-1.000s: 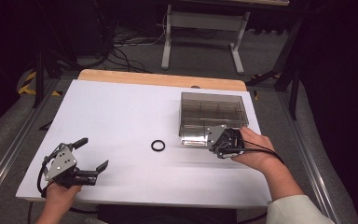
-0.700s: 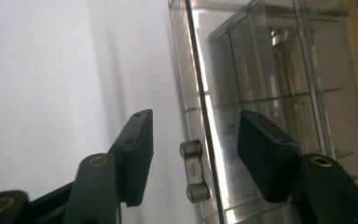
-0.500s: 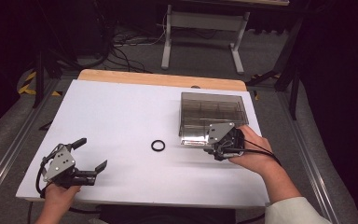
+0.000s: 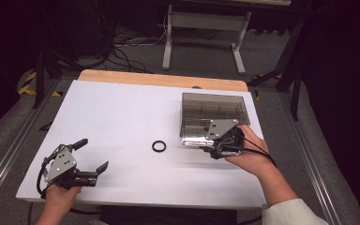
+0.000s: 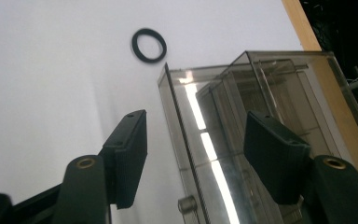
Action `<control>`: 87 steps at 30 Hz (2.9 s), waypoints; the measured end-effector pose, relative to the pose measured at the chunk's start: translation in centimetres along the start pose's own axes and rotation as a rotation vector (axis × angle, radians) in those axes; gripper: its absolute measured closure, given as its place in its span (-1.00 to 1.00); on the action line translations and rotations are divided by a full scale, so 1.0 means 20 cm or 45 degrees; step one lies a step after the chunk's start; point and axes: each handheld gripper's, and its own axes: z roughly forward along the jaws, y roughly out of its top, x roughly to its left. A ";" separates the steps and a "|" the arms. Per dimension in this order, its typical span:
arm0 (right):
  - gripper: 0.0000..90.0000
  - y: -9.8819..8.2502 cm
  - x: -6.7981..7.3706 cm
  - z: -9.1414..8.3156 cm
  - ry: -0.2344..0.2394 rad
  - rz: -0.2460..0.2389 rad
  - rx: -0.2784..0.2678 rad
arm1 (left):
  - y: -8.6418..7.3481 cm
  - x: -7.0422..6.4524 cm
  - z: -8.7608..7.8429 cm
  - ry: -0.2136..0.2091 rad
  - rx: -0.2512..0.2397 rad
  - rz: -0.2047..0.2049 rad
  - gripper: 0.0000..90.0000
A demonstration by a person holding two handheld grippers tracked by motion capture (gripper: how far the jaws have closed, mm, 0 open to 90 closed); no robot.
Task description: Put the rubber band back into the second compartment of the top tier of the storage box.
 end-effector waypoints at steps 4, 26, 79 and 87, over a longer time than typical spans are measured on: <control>-0.13 0.04 0.00 0.00 0.017 0.019 -0.046 | 0.00 0.00 0.00 -0.001 0.000 -0.004 -0.96; -0.17 0.15 0.03 0.03 0.018 0.034 -0.111 | 0.01 0.00 0.01 -0.013 -0.003 0.001 -0.96; -0.08 0.41 0.19 0.53 0.125 0.178 -0.051 | 0.01 0.01 0.00 -0.005 -0.008 0.031 -0.96; 0.00 0.42 0.22 0.61 0.107 0.241 -0.014 | 0.01 0.00 0.00 -0.020 -0.011 0.006 -0.96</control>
